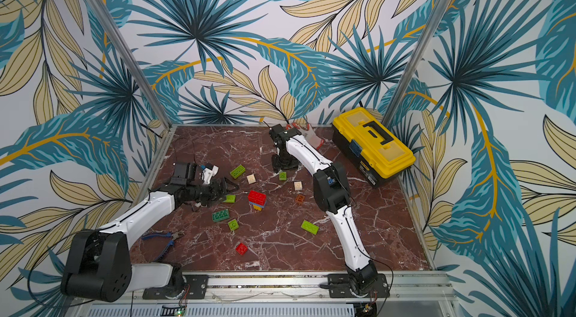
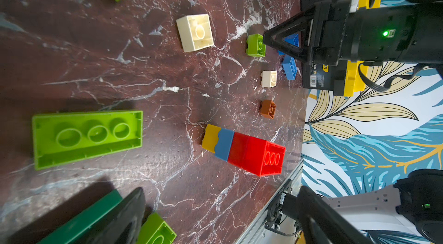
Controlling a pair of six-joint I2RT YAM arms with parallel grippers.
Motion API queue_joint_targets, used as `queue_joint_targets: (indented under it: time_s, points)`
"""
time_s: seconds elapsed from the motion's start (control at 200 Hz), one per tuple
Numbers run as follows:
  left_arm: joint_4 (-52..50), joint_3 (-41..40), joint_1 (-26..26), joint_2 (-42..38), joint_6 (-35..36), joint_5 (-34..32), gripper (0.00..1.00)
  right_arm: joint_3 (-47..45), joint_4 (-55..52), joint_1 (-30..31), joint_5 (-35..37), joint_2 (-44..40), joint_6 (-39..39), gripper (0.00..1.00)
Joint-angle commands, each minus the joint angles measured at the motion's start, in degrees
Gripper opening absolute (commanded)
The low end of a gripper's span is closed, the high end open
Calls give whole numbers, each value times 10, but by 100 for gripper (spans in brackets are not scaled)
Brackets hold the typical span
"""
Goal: Assemble a carrot with lego
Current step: Pick up the lego brick from the center of the board.
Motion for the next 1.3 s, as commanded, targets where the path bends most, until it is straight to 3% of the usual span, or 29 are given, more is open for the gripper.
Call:
queue_joint_targets:
  time_s: [0.0, 0.38, 0.546, 0.691, 0.976, 1.292]
  points:
    - [-1, 8, -2, -1, 14, -6, 99, 2, -23, 2, -10, 21, 17, 59]
    - [-2, 5, -1, -7, 16, -6, 100, 23, -31, 7, -7, 51, 24, 51]
    - [-2, 4, -1, -7, 17, -6, 99, 39, -44, 8, -6, 66, 24, 38]
    - [0, 3, -1, -7, 17, -7, 99, 36, -51, 8, 6, 54, 14, 32]
    - [4, 3, -1, -9, 14, 0, 99, 62, -104, 19, 10, -1, -23, 30]
    - [9, -10, -1, -25, 0, 0, 99, 63, -178, 78, 22, -125, -91, 29]
